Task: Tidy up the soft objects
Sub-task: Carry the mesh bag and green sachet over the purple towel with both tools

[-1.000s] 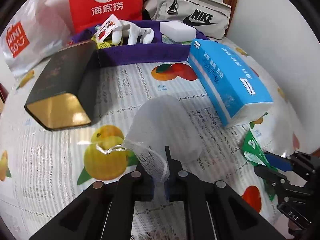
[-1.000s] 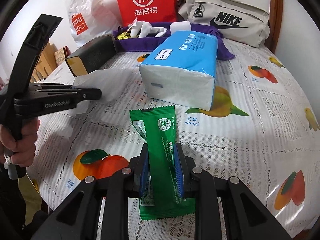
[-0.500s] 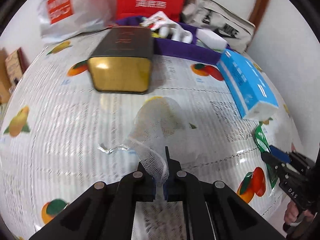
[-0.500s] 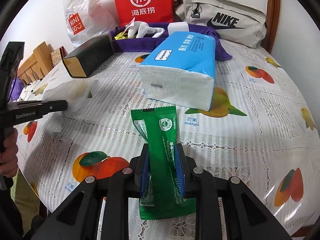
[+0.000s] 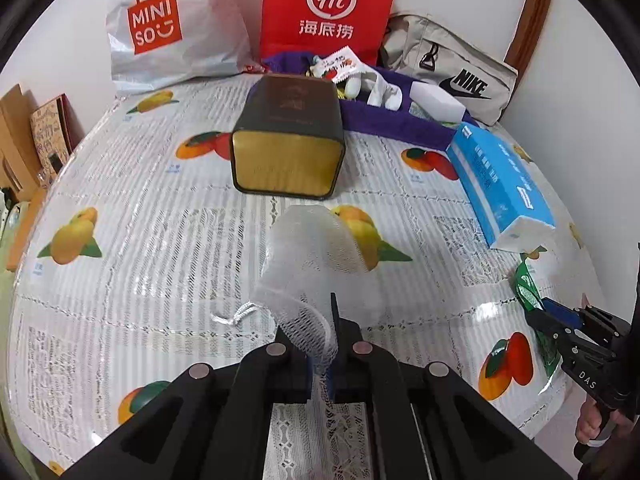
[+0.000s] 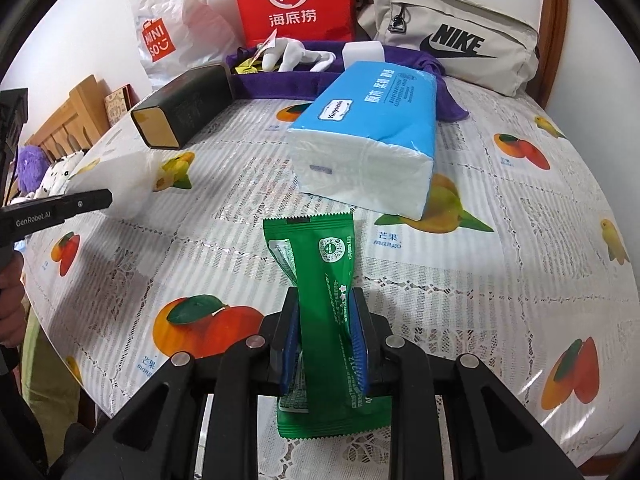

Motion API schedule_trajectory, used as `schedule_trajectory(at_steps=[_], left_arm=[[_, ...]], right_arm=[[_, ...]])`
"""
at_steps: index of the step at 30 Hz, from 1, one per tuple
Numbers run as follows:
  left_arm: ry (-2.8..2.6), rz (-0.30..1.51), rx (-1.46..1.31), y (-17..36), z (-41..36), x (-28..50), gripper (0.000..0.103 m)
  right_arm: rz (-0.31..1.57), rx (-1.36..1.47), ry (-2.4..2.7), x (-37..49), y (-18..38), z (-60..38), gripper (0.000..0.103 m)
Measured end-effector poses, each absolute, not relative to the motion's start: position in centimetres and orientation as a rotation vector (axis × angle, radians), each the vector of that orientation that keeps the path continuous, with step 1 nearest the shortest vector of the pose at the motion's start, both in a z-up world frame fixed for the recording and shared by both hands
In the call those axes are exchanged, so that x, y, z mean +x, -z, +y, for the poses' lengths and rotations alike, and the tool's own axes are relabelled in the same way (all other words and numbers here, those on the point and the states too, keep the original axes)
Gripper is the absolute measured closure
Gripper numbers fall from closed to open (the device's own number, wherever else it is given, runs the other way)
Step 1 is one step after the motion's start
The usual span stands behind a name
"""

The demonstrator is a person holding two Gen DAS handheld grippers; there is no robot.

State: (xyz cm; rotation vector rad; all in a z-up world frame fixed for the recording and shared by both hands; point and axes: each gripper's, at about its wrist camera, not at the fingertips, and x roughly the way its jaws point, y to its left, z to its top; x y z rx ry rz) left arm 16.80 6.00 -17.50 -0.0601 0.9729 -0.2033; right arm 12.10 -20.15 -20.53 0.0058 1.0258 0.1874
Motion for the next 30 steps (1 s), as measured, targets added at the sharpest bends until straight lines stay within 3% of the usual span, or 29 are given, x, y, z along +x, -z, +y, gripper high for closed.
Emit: schedule_trajectory(at_steps=[30], left_arm=[[0.182, 0.803, -0.043, 8.3, 5.6, 16.7, 0.098]], right_arm=[[0.917, -0.016, -0.255, 12.9, 12.8, -20.0, 0.08]])
